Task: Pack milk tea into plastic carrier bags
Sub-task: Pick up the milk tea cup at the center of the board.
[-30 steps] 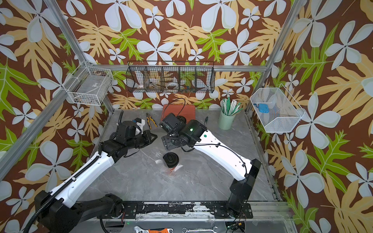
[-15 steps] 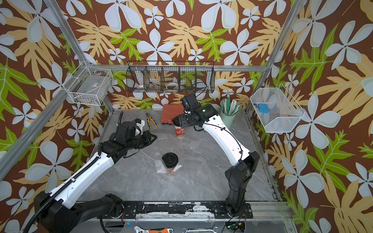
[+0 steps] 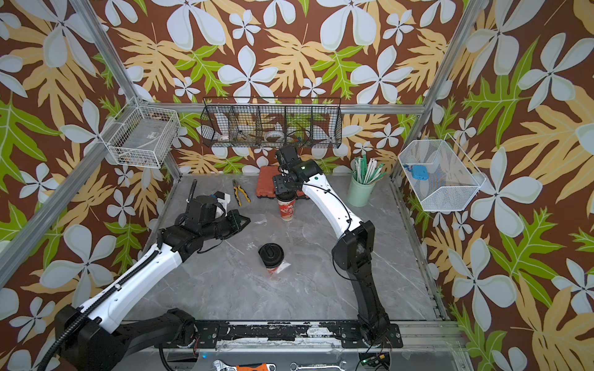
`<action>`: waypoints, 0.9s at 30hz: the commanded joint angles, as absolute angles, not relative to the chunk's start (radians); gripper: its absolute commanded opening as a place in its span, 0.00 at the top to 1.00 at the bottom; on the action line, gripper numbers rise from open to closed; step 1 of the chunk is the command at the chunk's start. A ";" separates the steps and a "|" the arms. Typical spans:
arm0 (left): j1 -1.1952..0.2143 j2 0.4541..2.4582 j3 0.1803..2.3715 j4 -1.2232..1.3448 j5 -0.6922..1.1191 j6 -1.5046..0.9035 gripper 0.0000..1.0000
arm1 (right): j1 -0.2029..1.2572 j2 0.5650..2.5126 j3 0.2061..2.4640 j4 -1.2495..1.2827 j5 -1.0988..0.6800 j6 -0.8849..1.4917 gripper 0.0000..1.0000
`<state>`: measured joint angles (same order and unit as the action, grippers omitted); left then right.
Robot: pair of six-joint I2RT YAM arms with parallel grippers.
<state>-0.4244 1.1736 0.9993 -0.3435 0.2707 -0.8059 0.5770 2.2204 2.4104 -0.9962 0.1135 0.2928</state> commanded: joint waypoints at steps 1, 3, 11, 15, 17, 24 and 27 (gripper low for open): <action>-0.423 1.178 1.005 -0.342 0.274 -0.804 1.00 | 0.581 2.243 2.413 -0.948 0.158 0.307 0.23; -0.423 1.178 1.005 -0.344 0.272 -0.804 1.00 | 0.584 2.256 2.413 -0.939 0.177 0.302 0.22; -0.423 1.181 1.014 -0.345 0.285 -0.808 1.00 | 0.594 2.296 2.412 -0.911 0.228 0.301 0.19; -0.423 1.178 1.026 -0.370 0.273 -0.808 1.00 | 0.602 2.303 2.398 -0.900 0.234 0.298 0.19; -0.423 1.175 1.025 -0.374 0.268 -0.814 1.00 | 0.604 2.306 2.395 -0.902 0.235 0.296 0.20; -0.423 1.160 1.017 -0.387 0.248 -0.827 1.00 | 0.612 2.303 2.350 -0.899 0.229 0.295 0.24; -0.423 1.157 1.019 -0.390 0.244 -0.827 1.00 | 0.612 2.302 2.324 -0.887 0.223 0.298 0.27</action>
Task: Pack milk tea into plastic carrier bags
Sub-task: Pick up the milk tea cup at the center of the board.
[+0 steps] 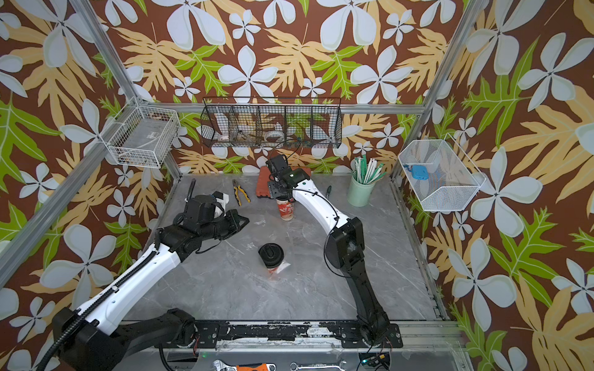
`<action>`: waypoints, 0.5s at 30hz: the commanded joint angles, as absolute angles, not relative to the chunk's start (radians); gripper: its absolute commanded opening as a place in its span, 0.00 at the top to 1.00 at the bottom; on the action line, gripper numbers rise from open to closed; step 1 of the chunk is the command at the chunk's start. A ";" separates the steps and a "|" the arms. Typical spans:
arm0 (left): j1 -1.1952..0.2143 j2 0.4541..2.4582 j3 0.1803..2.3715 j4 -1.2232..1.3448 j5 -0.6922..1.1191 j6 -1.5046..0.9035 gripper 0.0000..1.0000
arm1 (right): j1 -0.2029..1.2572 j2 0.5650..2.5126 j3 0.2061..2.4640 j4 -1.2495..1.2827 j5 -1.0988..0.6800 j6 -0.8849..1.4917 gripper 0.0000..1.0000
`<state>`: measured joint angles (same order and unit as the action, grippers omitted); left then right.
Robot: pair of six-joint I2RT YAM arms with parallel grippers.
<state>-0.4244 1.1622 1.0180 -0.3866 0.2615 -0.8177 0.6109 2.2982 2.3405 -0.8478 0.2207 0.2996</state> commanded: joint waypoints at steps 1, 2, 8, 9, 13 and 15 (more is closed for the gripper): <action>-0.423 1.157 1.020 -0.391 0.242 -0.827 1.00 | 0.612 2.303 2.321 -0.887 0.223 0.299 0.28; -0.423 1.157 1.020 -0.393 0.242 -0.827 1.00 | 0.612 2.304 2.322 -0.887 0.226 0.301 0.28; -0.425 1.147 1.016 -0.399 0.238 -0.827 1.00 | 0.612 2.282 2.322 -0.891 0.257 0.302 0.34; -0.423 1.147 1.016 -0.399 0.236 -0.827 1.00 | 0.612 2.274 2.320 -0.894 0.265 0.301 0.35; -0.423 1.146 1.021 -0.402 0.236 -0.823 1.00 | 0.614 2.219 2.281 -0.892 0.286 0.299 0.35; -0.423 1.146 1.022 -0.402 0.236 -0.822 1.00 | 0.613 2.179 2.246 -0.885 0.296 0.299 0.35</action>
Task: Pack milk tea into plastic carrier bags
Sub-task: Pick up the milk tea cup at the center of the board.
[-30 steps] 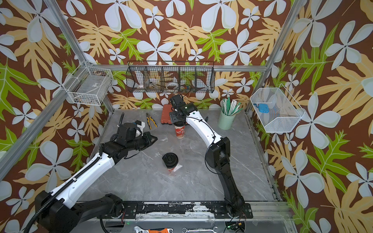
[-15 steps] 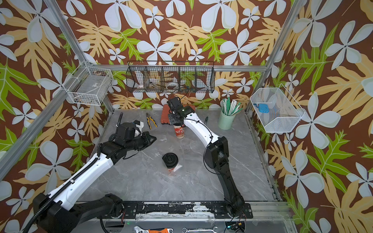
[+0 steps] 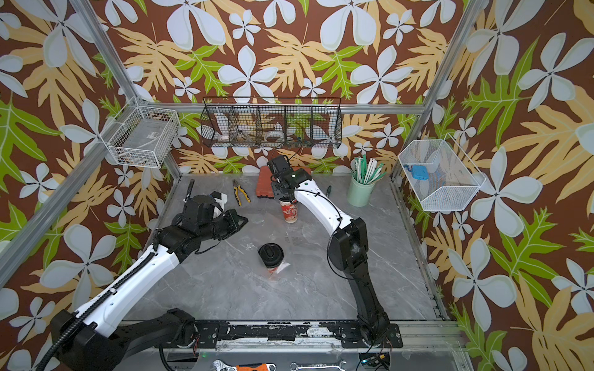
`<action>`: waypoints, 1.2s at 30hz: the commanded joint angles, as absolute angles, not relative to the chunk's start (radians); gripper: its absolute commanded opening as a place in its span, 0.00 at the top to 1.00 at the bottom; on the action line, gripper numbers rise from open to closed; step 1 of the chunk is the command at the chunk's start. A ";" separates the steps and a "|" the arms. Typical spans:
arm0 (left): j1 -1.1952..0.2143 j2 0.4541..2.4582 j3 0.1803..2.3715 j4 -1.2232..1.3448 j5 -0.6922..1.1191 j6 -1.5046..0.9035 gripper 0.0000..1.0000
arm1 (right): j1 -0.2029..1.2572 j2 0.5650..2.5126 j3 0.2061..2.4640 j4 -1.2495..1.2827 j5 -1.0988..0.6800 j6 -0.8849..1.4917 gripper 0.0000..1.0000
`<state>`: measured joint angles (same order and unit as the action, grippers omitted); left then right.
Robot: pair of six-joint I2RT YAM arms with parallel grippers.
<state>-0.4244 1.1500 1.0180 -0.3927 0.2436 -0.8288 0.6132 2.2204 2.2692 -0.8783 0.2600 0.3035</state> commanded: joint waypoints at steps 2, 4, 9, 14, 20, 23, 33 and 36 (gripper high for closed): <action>-0.423 1.146 1.020 -0.402 0.238 -0.821 1.00 | 0.614 2.140 2.217 -0.881 0.302 0.301 0.35; -0.423 1.145 1.020 -0.402 0.239 -0.821 1.00 | 0.614 2.100 2.179 -0.883 0.310 0.305 0.35; -0.423 1.143 1.017 -0.397 0.239 -0.822 1.00 | 0.614 1.956 1.998 -0.839 0.296 0.322 0.35; -0.423 1.142 1.015 -0.370 0.252 -0.842 1.00 | 0.616 1.812 1.840 -0.803 0.281 0.345 0.37; -0.423 1.151 1.020 -0.359 0.259 -0.845 1.00 | 0.633 1.656 1.789 -0.827 0.290 0.360 0.39; -0.423 1.159 1.019 -0.351 0.261 -0.842 1.00 | 0.650 1.611 1.829 -0.868 0.303 0.361 0.39; -0.428 1.220 1.009 -0.307 0.267 -0.839 1.00 | 0.727 1.574 2.045 -0.996 0.308 0.366 0.39; -0.434 1.232 1.006 -0.293 0.265 -0.844 1.00 | 0.750 1.566 2.091 -1.014 0.302 0.373 0.39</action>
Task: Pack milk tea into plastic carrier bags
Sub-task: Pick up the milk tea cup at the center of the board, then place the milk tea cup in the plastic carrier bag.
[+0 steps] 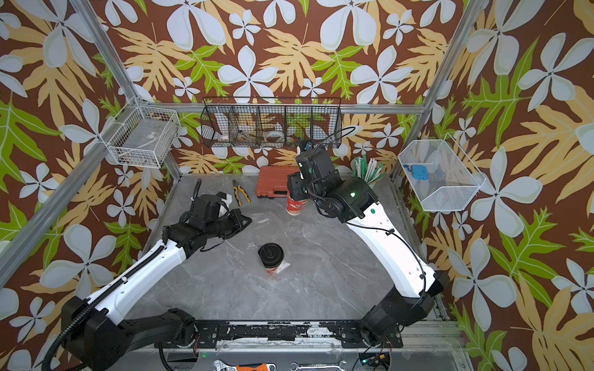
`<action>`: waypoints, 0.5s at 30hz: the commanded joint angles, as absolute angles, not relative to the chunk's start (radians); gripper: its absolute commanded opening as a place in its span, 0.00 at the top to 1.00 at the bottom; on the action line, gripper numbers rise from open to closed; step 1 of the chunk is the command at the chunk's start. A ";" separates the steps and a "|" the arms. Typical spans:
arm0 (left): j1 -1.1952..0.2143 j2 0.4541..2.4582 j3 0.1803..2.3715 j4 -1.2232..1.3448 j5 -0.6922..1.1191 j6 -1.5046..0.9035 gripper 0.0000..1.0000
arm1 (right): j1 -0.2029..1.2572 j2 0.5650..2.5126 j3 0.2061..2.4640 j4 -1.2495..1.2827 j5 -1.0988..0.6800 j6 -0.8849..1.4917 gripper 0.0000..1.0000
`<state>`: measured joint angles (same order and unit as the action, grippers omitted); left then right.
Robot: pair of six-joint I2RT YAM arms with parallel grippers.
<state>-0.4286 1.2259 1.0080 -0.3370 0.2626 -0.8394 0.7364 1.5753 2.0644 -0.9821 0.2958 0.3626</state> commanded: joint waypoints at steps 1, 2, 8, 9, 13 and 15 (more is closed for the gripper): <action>-0.435 1.236 1.008 -0.290 0.265 -0.844 1.00 | 0.756 1.564 2.106 -1.015 0.294 0.378 0.39; -0.439 1.240 1.008 -0.288 0.265 -0.845 1.00 | 0.764 1.559 2.119 -1.016 0.288 0.382 0.39; -0.456 1.271 1.020 -0.285 0.264 -0.844 1.00 | 0.811 1.550 2.194 -1.007 0.255 0.397 0.40; -0.459 1.274 1.022 -0.285 0.262 -0.844 1.00 | 0.816 1.549 2.198 -1.002 0.242 0.400 0.40; -0.466 1.280 1.029 -0.284 0.261 -0.845 1.00 | 0.852 1.542 2.201 -0.968 0.195 0.416 0.40; -0.468 1.278 1.030 -0.286 0.260 -0.845 1.00 | 0.875 1.542 2.200 -0.948 0.168 0.426 0.40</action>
